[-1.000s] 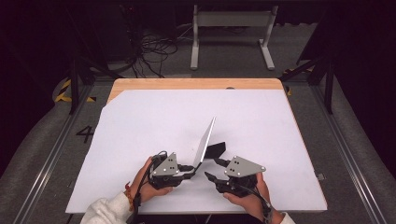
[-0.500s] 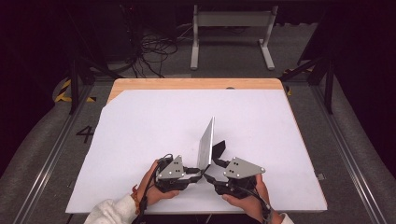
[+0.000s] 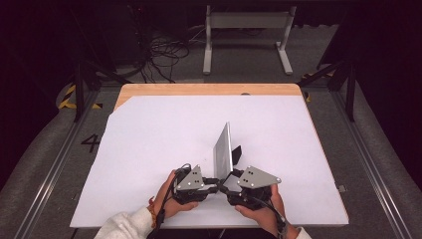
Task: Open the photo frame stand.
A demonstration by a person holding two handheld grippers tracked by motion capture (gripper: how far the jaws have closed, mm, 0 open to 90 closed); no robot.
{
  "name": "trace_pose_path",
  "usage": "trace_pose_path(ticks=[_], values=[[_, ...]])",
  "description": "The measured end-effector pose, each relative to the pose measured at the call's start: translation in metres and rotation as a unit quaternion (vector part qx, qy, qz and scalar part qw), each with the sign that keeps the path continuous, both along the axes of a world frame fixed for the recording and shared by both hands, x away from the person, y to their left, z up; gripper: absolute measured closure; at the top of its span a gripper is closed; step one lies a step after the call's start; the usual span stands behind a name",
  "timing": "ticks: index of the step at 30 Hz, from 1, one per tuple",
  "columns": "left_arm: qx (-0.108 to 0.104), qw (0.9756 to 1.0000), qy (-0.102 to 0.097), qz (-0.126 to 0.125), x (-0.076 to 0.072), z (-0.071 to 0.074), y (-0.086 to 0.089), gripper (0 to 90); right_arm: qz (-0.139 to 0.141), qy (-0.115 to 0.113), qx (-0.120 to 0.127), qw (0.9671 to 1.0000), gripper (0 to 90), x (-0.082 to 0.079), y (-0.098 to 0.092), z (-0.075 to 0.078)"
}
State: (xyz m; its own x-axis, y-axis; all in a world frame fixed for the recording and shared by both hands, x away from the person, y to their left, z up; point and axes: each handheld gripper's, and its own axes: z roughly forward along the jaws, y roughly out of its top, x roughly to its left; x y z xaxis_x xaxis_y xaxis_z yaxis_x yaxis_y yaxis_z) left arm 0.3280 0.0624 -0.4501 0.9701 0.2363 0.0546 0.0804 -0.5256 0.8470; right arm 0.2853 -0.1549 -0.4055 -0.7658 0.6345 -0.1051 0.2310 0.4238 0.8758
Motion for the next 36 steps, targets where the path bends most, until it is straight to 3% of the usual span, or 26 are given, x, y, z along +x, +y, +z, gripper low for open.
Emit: trace_pose_path(ticks=[6,8,12,17,18,22,23,28,36], values=[[0.020,0.9997,-0.008,-0.006,0.001,-0.001,0.000,74.5,-0.023,0.013,0.016,0.9995,49.7,0.006,-0.006,-0.002],[0.028,0.9995,-0.015,0.003,0.001,0.000,0.005,75.5,-0.030,0.011,0.018,0.9993,50.1,0.008,-0.008,-0.001],[0.027,0.9993,-0.017,0.019,0.004,0.004,0.025,74.1,-0.034,0.019,0.025,0.9989,48.6,0.009,-0.011,-0.002],[0.062,0.9959,-0.029,0.060,0.002,0.003,0.058,70.6,-0.041,0.016,0.025,0.9987,48.3,0.006,-0.005,-0.001],[0.062,0.9959,-0.029,0.060,0.002,0.003,0.058,68.7,-0.041,0.016,0.025,0.9987,48.3,0.006,-0.005,-0.001],[0.077,0.9944,-0.014,0.071,-0.003,-0.001,0.080,62.3,-0.053,0.020,0.031,0.9979,48.5,0.007,-0.002,-0.003],[0.081,0.9938,-0.012,0.075,-0.004,-0.002,0.084,57.8,-0.054,0.013,0.032,0.9979,53.4,0.007,-0.002,-0.003],[0.074,0.9924,0.002,0.098,-0.004,-0.003,0.096,50.7,-0.044,0.007,0.033,0.9985,58.4,0.007,-0.005,-0.004],[0.068,0.9927,0.005,0.100,0.000,-0.002,0.092,39.5,-0.036,0.006,0.034,0.9987,61.9,0.004,-0.012,-0.005]])
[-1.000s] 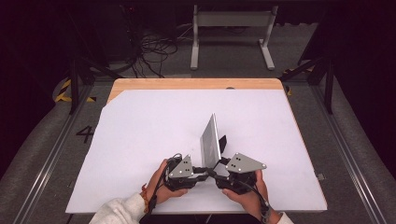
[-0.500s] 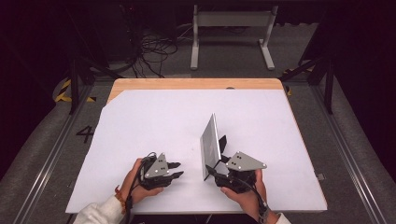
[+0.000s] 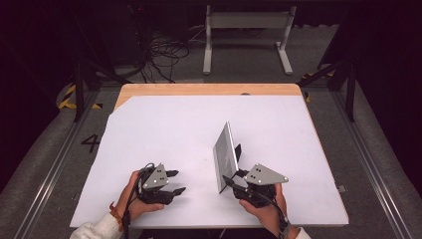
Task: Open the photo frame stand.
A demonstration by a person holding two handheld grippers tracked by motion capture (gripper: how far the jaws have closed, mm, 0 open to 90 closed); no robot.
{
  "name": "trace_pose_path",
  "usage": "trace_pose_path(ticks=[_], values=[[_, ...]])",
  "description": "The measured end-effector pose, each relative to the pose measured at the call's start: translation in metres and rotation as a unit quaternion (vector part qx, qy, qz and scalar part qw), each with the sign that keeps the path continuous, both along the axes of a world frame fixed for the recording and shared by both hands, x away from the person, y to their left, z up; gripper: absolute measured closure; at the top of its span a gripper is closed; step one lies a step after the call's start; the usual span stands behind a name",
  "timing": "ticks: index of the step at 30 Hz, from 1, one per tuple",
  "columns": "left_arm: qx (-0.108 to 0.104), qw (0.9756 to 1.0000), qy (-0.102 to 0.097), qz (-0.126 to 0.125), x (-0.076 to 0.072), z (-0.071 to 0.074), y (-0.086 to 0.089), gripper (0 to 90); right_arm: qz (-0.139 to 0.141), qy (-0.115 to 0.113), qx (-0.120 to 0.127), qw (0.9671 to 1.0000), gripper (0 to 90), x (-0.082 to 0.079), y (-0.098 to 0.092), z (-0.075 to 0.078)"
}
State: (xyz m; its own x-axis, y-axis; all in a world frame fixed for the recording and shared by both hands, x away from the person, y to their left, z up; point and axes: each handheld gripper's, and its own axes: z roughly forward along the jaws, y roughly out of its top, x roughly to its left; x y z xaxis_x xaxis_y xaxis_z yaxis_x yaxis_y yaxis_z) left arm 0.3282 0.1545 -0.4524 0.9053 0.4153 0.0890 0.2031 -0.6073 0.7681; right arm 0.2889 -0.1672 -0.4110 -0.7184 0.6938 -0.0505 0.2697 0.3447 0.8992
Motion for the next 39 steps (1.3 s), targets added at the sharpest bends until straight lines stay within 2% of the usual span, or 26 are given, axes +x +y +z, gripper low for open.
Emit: trace_pose_path(ticks=[5,7,8,9,13,16,21,22,23,28,39], values=[[-0.007,0.9999,0.001,0.014,0.004,0.000,-0.001,35.9,0.002,-0.001,-0.004,1.0000,62.8,-0.001,-0.003,0.000],[-0.008,0.9998,0.000,0.018,0.005,0.000,-0.001,34.4,0.001,0.002,0.004,1.0000,62.7,-0.002,-0.005,-0.001],[-0.008,0.9998,0.000,0.018,0.005,0.000,-0.001,34.2,-0.001,0.006,0.006,1.0000,61.2,-0.003,-0.005,-0.002],[-0.007,0.9998,0.000,0.020,0.006,0.000,-0.003,32.0,-0.009,0.009,0.003,0.9999,54.8,-0.003,-0.003,-0.004],[-0.010,0.9998,-0.001,0.020,0.006,0.000,-0.005,31.8,-0.008,0.014,-0.005,0.9998,52.2,-0.001,0.000,-0.008],[-0.010,0.9998,0.000,0.019,0.007,0.000,-0.006,31.7,-0.013,0.020,0.004,0.9997,51.6,0.002,0.002,-0.010],[-0.017,0.9996,0.006,0.022,0.012,-0.002,-0.009,28.3,-0.007,0.030,0.021,0.9993,55.2,0.007,0.001,-0.013],[-0.017,0.9995,0.008,0.023,0.013,-0.002,-0.010,28.3,-0.007,0.030,0.021,0.9993,55.2,0.007,0.001,-0.013],[-0.020,0.9995,0.008,0.023,0.015,-0.001,-0.011,28.0,-0.004,0.031,0.020,0.9993,61.0,0.008,0.001,-0.013],[-0.028,0.9993,0.006,0.023,0.020,0.000,-0.014,24.7,0.007,0.035,0.020,0.9992,62.1,0.009,-0.001,-0.013],[-0.026,0.9993,0.003,0.026,0.022,0.000,-0.016,23.8,0.014,0.042,0.020,0.9988,67.6,0.015,-0.011,-0.012]])
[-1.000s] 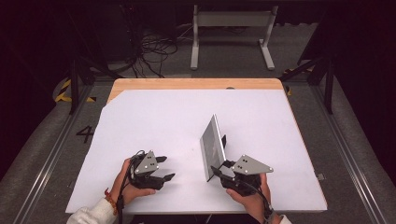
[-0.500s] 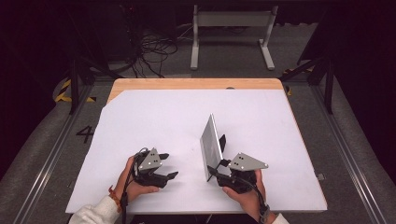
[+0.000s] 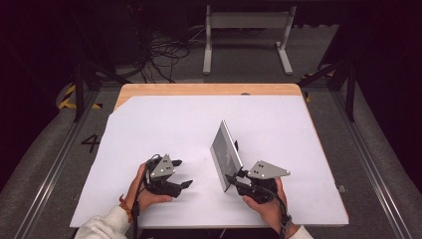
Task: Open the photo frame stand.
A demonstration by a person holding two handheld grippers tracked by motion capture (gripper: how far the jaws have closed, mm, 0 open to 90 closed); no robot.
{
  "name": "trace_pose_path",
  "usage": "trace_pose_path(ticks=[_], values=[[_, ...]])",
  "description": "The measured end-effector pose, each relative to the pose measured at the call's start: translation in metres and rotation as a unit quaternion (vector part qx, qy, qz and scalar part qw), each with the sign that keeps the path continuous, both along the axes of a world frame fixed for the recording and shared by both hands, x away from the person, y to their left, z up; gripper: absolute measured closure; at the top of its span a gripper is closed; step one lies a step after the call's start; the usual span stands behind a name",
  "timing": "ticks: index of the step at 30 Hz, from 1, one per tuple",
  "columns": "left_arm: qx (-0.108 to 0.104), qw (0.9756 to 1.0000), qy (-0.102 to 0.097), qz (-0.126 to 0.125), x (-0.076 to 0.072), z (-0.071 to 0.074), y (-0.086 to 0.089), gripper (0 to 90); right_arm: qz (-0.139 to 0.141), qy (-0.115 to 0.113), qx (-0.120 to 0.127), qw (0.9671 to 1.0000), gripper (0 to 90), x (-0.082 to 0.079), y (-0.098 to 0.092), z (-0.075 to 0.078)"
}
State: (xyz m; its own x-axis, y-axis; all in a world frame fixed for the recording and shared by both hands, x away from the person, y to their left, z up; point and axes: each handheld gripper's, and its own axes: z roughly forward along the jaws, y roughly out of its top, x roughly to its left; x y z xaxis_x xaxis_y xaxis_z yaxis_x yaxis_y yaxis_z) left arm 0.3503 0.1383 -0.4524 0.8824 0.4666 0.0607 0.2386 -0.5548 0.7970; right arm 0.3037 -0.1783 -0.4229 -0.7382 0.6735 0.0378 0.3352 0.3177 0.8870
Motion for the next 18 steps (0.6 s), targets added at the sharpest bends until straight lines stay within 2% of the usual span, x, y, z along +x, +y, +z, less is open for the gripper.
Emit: trace_pose_path(ticks=[3,4,5,7,10,11,12,13,14,18], values=[[0.000,1.0000,0.000,0.001,0.000,0.000,0.000,23.7,-0.004,-0.005,-0.003,1.0000,66.4,-0.001,0.001,-0.001],[0.000,1.0000,0.000,0.001,0.000,0.000,0.001,23.6,-0.010,-0.006,-0.008,0.9999,60.9,-0.001,0.002,-0.001],[0.000,1.0000,0.002,0.001,0.000,0.000,0.001,23.6,-0.017,-0.002,-0.010,0.9998,56.0,0.000,0.003,-0.003],[0.003,1.0000,0.002,-0.001,0.000,-0.001,0.000,23.6,-0.022,0.014,-0.012,0.9996,53.4,0.003,0.004,-0.008],[0.002,1.0000,0.006,-0.002,0.000,-0.002,-0.001,23.2,-0.025,0.019,-0.020,0.9993,54.2,0.006,0.009,-0.012],[-0.002,0.9999,0.011,-0.001,0.001,-0.002,-0.001,23.2,-0.031,0.029,-0.018,0.9989,56.6,0.007,0.013,-0.014],[-0.002,0.9999,0.011,-0.001,0.001,-0.002,-0.001,23.2,-0.031,0.029,-0.018,0.9989,56.6,0.007,0.013,-0.014],[-0.004,0.9999,0.013,0.002,0.002,-0.002,0.001,23.1,-0.037,0.042,-0.012,0.9984,58.7,0.009,0.017,-0.017],[-0.004,0.9999,0.013,0.002,0.002,-0.002,0.001,22.9,-0.037,0.039,-0.014,0.9984,61.3,0.009,0.019,-0.018],[-0.005,0.9999,0.011,0.006,0.002,-0.002,0.003,21.9,-0.030,0.034,-0.014,0.9989,62.7,0.011,0.019,-0.019]])
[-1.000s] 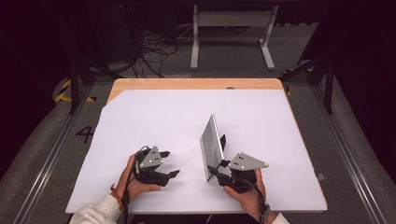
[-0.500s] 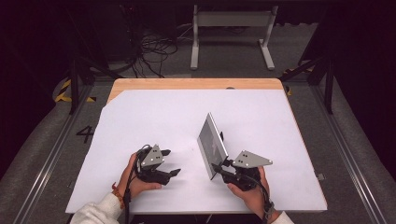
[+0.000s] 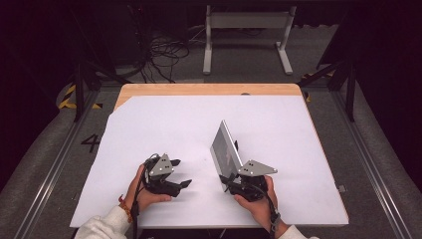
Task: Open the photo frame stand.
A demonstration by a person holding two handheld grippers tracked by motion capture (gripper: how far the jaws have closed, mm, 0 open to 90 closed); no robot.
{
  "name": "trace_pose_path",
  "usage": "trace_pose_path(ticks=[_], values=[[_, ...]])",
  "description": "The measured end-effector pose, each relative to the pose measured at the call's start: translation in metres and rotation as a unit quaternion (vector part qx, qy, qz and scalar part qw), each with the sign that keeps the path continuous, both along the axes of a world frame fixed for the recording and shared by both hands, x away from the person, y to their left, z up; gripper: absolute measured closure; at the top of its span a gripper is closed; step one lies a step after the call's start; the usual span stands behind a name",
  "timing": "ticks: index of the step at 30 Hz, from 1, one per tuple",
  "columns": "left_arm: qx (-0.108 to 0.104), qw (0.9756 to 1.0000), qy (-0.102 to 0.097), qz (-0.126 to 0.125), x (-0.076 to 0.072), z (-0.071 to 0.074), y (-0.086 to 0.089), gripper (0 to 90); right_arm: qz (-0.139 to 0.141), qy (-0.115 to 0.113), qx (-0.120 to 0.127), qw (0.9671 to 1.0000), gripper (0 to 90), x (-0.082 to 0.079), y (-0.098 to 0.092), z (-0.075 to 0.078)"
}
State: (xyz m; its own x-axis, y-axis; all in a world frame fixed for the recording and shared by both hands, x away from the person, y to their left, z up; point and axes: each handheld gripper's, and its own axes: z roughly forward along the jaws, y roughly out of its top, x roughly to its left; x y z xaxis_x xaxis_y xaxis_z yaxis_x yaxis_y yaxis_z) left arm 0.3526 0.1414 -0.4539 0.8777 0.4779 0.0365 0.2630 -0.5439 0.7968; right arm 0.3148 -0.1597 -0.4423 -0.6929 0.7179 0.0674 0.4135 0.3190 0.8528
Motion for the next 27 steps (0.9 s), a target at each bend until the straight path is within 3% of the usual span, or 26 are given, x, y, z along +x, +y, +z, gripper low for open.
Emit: trace_pose_path(ticks=[13,20,27], values=[[0.003,1.0000,0.002,0.007,0.008,0.001,-0.004,21.1,0.027,0.014,0.001,0.9995,71.2,0.002,-0.013,0.001],[0.000,0.9999,0.015,-0.004,0.021,-0.001,-0.011,18.7,0.038,0.019,-0.001,0.9991,72.9,0.002,-0.019,0.002],[0.013,0.9996,0.022,-0.013,0.040,-0.005,-0.023,18.1,0.041,0.016,-0.005,0.9990,72.7,0.002,-0.021,0.002]])
